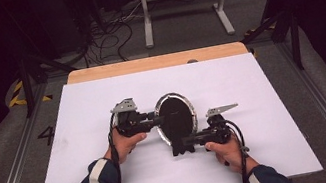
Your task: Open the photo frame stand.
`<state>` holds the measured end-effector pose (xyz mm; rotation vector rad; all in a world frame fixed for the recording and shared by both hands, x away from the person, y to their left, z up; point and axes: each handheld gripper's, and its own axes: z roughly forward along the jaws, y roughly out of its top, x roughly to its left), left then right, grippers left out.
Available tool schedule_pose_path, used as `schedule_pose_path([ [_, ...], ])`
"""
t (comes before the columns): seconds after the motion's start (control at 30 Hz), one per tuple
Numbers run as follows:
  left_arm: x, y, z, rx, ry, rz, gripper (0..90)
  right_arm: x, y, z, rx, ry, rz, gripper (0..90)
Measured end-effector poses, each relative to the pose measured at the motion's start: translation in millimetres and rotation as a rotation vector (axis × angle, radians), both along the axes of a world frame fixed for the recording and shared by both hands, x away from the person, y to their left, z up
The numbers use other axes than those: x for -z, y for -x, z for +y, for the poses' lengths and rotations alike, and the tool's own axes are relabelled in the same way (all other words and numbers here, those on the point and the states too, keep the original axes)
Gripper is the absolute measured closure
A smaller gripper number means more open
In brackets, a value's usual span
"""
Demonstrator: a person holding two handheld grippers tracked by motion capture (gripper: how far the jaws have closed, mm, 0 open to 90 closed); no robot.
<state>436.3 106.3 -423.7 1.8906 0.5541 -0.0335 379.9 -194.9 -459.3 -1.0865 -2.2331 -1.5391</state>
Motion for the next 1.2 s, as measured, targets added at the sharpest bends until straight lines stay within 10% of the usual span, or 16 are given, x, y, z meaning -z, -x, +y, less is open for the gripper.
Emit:
schedule_pose_path([
  [0.63, -24.2, 24.5, -4.9, -0.069, -0.058, -0.245, 74.9, -10.2, 2.7, -0.2, 0.013, -0.012, -0.042, 76.4],
  [1.2, -6.8, 25.8, 1.1, -0.020, 0.012, -0.147, 70.4, -11.3, 7.3, 3.4, -0.006, 0.020, -0.064, 76.5],
])
